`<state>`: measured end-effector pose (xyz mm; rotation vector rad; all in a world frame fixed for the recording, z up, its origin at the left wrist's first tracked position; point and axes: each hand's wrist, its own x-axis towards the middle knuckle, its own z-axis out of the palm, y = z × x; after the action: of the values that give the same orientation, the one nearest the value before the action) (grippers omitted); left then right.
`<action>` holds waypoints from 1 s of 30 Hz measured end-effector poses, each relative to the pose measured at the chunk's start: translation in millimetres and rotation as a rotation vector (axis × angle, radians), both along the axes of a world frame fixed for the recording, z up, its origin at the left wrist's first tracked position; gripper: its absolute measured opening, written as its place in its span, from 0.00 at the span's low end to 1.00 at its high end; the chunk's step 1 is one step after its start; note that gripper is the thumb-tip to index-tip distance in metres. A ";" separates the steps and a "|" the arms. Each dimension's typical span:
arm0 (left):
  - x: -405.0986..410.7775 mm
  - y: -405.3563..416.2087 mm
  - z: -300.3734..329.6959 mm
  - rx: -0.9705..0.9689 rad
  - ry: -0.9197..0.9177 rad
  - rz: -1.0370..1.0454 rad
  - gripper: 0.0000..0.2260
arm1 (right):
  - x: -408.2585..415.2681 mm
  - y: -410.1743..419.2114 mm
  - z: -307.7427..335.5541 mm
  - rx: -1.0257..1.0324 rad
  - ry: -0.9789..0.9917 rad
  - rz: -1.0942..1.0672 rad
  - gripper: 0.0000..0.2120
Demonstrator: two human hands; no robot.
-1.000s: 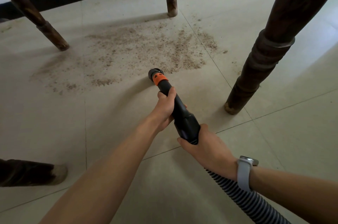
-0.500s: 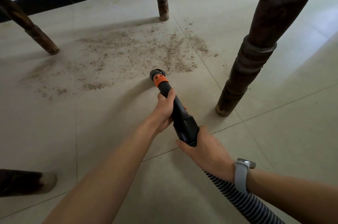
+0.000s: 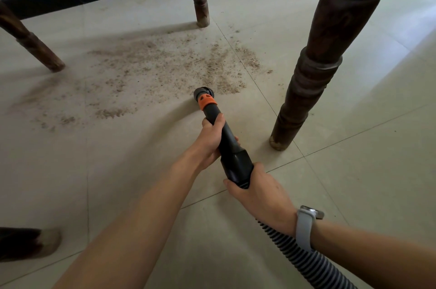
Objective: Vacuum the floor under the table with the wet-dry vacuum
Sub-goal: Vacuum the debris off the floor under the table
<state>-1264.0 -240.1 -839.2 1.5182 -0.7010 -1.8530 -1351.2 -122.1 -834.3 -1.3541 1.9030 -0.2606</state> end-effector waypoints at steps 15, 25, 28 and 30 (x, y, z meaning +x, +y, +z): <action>-27.2 -1.4 -11.0 -0.015 0.060 -0.096 0.20 | -17.6 8.1 0.1 0.026 0.028 -0.086 0.21; -44.2 -7.3 -19.4 0.004 0.098 -0.137 0.22 | -28.3 9.2 0.4 0.017 0.059 -0.131 0.21; -49.7 -9.5 -19.9 0.002 0.103 -0.160 0.21 | -32.0 8.3 -1.3 0.024 0.050 -0.149 0.21; -53.3 -11.3 -21.1 -0.004 0.093 -0.183 0.21 | -33.5 8.0 -3.1 0.029 0.044 -0.163 0.21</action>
<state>-1317.3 -251.4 -860.4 1.3946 -0.8217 -2.0414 -1384.7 -114.2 -837.4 -1.1956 2.0498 -0.2844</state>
